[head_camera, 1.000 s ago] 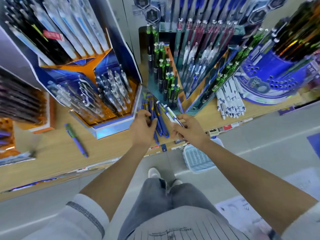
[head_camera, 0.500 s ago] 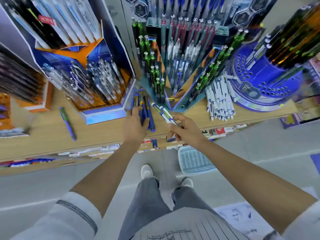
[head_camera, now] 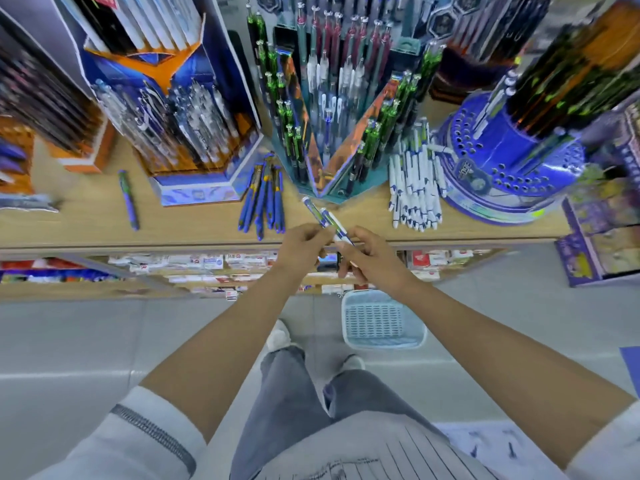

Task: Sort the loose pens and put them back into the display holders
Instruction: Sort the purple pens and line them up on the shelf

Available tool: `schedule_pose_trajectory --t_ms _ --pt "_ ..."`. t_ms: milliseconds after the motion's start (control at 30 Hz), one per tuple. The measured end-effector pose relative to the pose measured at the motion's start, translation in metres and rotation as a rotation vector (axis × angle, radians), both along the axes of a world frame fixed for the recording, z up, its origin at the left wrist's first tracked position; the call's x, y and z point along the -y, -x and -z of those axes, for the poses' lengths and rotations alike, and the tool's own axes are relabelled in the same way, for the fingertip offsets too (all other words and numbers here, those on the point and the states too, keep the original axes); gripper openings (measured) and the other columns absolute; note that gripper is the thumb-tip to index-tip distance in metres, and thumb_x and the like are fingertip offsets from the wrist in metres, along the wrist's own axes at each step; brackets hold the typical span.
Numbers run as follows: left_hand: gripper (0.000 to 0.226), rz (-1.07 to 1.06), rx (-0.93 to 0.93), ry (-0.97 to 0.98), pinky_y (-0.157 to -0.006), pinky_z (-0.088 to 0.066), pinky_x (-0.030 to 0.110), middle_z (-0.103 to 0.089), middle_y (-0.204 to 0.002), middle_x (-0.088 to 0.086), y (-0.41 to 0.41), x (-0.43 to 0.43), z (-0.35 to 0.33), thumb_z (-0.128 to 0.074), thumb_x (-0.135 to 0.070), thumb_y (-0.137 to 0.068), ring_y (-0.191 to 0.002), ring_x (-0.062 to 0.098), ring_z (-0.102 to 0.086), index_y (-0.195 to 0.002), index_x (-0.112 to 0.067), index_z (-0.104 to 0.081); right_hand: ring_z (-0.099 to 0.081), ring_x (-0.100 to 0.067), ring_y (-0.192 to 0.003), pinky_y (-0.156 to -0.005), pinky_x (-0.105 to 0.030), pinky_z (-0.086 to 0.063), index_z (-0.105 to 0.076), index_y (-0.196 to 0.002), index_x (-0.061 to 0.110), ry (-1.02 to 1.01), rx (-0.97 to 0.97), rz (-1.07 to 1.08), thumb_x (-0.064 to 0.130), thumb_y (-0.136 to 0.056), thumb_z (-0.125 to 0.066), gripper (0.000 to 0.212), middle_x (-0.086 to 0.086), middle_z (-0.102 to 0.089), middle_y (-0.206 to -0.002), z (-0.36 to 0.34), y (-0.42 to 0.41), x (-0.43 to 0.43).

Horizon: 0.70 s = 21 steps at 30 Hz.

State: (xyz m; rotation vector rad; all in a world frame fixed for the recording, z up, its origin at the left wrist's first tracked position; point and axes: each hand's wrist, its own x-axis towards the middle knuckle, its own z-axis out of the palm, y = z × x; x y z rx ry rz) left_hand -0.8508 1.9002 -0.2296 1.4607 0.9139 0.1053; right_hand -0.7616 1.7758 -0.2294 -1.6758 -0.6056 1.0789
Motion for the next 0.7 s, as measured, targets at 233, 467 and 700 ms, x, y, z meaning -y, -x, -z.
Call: schedule_pose_trajectory --t_ms 233,467,700 --pt "0.020 -0.017 -0.037 0.013 -0.065 -0.053 0.048 -0.070 -0.075 0.017 -0.027 0.018 -0.005 -0.047 -0.039 -0.091 -0.069 0.039 -0.066 -0.086 -0.020 -0.048 -0.043 -0.010 -0.041 -0.042 -0.019 -0.032 -0.059 -0.091 0.017 0.006 0.020 0.337 0.016 -0.103 -0.038 0.024 -0.001 -0.051 -0.051 0.003 -0.024 0.042" --pt "0.009 0.131 -0.021 0.105 -0.042 -0.035 0.023 -0.045 -0.050 0.002 -0.055 0.025 -0.011 -0.037 -0.017 -0.102 -0.037 0.018 -0.042 -0.109 -0.012 -0.036 -0.039 -0.006 -0.041 -0.044 -0.019 -0.032 -0.048 -0.107 0.021 0.000 0.061 0.577 0.008 -0.101 -0.032 0.021 -0.005 -0.053 -0.062 -0.003 -0.066 0.043" --pt "0.012 0.243 -0.098 0.108 -0.041 -0.035 0.025 -0.057 -0.057 0.013 -0.055 0.030 0.002 -0.037 -0.016 -0.100 -0.043 0.026 -0.050 -0.089 -0.012 -0.035 -0.052 -0.011 -0.046 -0.046 -0.019 -0.040 -0.043 -0.121 0.015 0.064 0.198 0.500 0.012 -0.100 -0.043 0.020 0.002 -0.072 -0.086 0.005 -0.082 0.039"
